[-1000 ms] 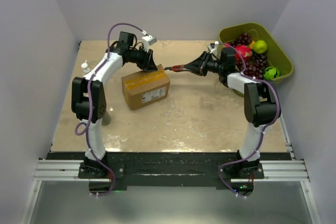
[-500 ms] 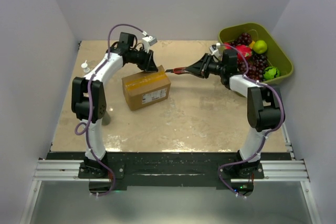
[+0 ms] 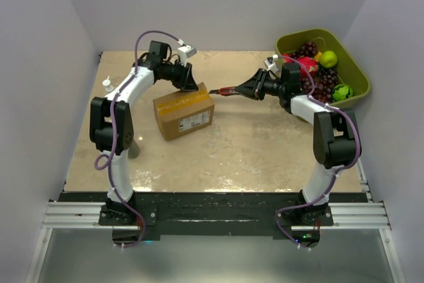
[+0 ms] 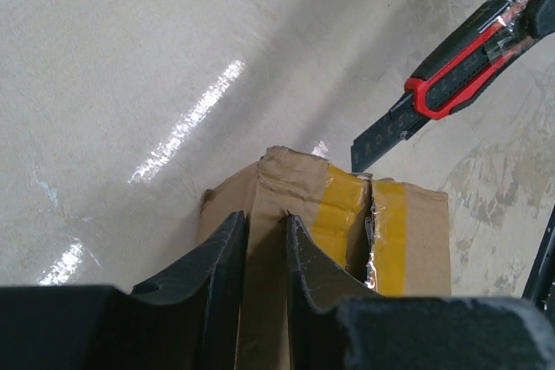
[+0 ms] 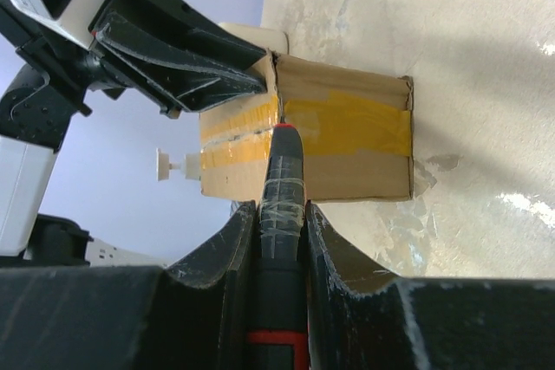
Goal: Unpack the express box
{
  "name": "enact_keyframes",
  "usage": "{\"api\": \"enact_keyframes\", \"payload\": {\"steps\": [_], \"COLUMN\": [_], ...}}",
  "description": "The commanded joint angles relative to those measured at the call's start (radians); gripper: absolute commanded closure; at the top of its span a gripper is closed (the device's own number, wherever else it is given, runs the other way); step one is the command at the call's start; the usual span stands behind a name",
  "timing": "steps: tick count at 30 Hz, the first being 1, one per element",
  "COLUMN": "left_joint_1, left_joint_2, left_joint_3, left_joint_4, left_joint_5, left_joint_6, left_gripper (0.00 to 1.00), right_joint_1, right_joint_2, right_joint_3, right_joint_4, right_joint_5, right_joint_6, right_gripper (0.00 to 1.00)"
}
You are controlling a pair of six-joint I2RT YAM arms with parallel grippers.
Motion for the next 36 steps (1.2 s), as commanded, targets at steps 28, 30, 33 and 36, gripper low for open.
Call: {"api": "enact_keyframes", "payload": {"steps": [28, 30, 33, 36], "left_joint_1": [0.077, 0.068, 0.054, 0.052], "left_joint_2": [0.137, 0.108, 0.061, 0.028], "left_joint_3": [0.096, 0.076, 0.024, -0.018], "left_joint_4": [0.057, 0.062, 0.088, 0.135], "left_joint_5": [-0.001, 0.006, 0.016, 0.001], "left_joint_6": [-0.03, -0.055, -0.11, -0.192], "left_gripper": [1.0, 1.0, 1.0, 1.0], "right_joint_1": [-0.047, -0.07, -0.075, -0.046], "right_joint_2": [-0.078, -0.076, -0.087, -0.119], "right_joint_3": [0.19, 0.262, 0.409, 0.46], "right_joint_4": [-0.43, -0.558, -0.802, -0.922], "right_joint_5": [-0.214, -0.13, 0.036, 0.106], "right_joint_6": [-0.307, -0.408, -0.742, -1.008], "right_gripper": [1.0, 1.0, 1.0, 1.0]}}
